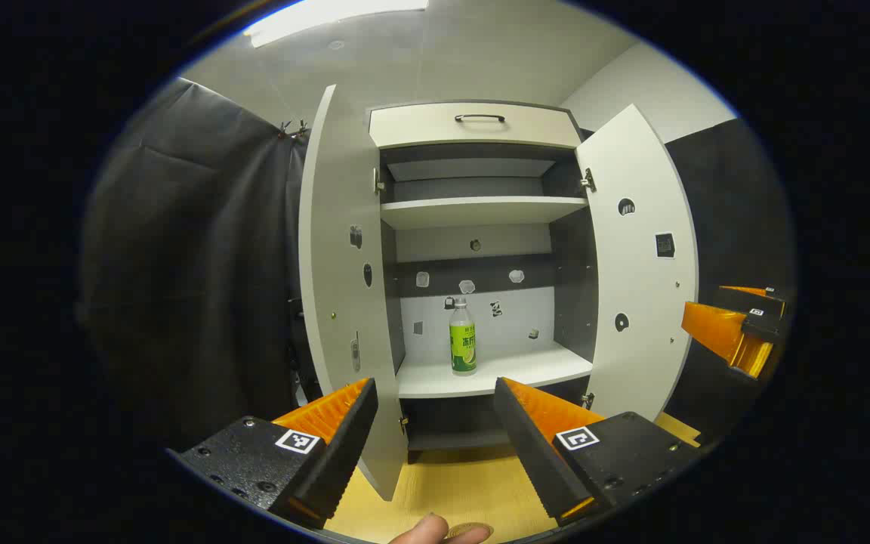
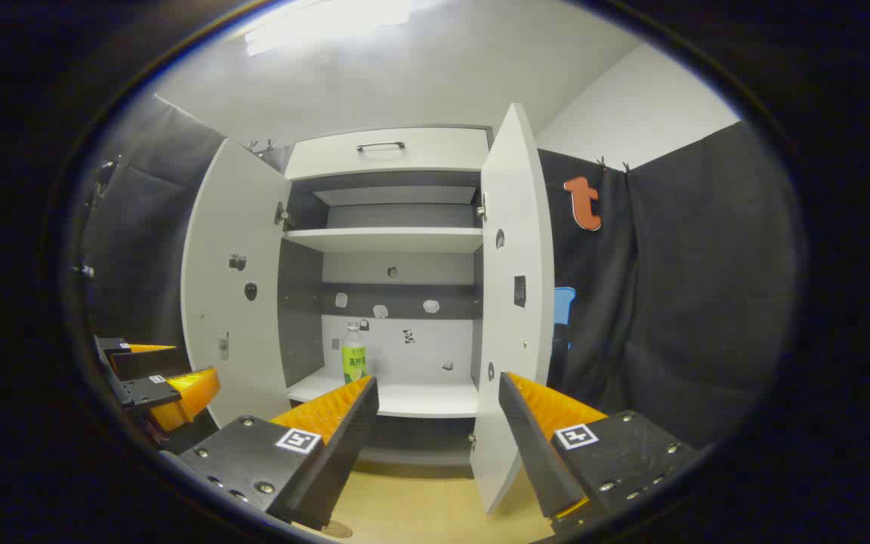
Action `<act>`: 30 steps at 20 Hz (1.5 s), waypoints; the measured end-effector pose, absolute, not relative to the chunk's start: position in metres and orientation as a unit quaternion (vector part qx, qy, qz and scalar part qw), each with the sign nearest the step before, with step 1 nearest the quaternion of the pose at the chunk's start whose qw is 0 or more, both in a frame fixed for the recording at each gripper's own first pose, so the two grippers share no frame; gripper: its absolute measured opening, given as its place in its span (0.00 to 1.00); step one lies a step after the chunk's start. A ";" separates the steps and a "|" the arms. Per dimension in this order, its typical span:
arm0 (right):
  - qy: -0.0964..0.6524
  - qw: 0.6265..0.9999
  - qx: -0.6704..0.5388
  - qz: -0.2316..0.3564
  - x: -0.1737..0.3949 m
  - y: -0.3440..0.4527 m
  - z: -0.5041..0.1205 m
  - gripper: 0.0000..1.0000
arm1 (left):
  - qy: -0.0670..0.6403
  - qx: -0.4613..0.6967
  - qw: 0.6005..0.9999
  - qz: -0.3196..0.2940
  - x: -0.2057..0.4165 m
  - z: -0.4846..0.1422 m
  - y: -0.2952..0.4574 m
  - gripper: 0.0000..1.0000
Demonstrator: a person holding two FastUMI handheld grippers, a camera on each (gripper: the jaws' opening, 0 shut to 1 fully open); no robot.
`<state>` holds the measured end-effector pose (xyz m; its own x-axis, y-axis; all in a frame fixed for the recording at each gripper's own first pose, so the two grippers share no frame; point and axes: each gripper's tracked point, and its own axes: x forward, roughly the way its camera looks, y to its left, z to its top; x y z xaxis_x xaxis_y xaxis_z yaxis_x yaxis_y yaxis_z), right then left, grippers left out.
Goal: Grasp the bottle in the cabinet with the left hand and place it on the coaster, then close the right door with the right hand and the left door with the left hand.
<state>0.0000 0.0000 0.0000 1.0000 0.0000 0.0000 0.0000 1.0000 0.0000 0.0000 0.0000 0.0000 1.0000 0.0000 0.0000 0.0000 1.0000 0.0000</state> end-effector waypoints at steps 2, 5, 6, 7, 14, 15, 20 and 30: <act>0.002 1.000 0.002 -0.004 0.008 0.001 -0.001 0.97 | 0.001 -0.003 1.000 -0.003 0.010 0.001 0.002 0.98; -0.004 1.000 0.000 -0.006 0.021 0.002 0.002 0.97 | 0.002 -0.008 1.000 -0.005 0.023 0.001 0.006 0.98; -0.006 1.000 -0.002 -0.008 0.025 0.002 0.002 0.97 | 0.002 -0.008 1.000 -0.004 0.027 0.000 0.007 0.98; -0.005 1.000 -0.005 -0.008 0.028 0.003 0.002 0.97 | 0.003 -0.007 1.000 -0.003 0.031 0.000 0.008 0.98; 0.000 1.000 -0.011 -0.007 0.050 0.007 -0.006 0.97 | 0.004 -0.005 1.000 -0.012 0.057 -0.001 0.007 0.98; -0.002 1.000 -0.011 -0.004 0.056 0.009 -0.006 0.97 | 0.005 -0.006 1.000 -0.015 0.062 0.000 0.006 0.98; -0.008 1.000 -0.024 -0.004 0.076 0.011 -0.009 0.97 | 0.006 -0.017 0.999 -0.027 0.083 0.000 -0.003 0.98; 0.010 1.000 0.005 0.014 0.107 0.009 -0.021 0.97 | 0.005 -0.022 0.999 -0.038 0.163 -0.010 -0.026 0.98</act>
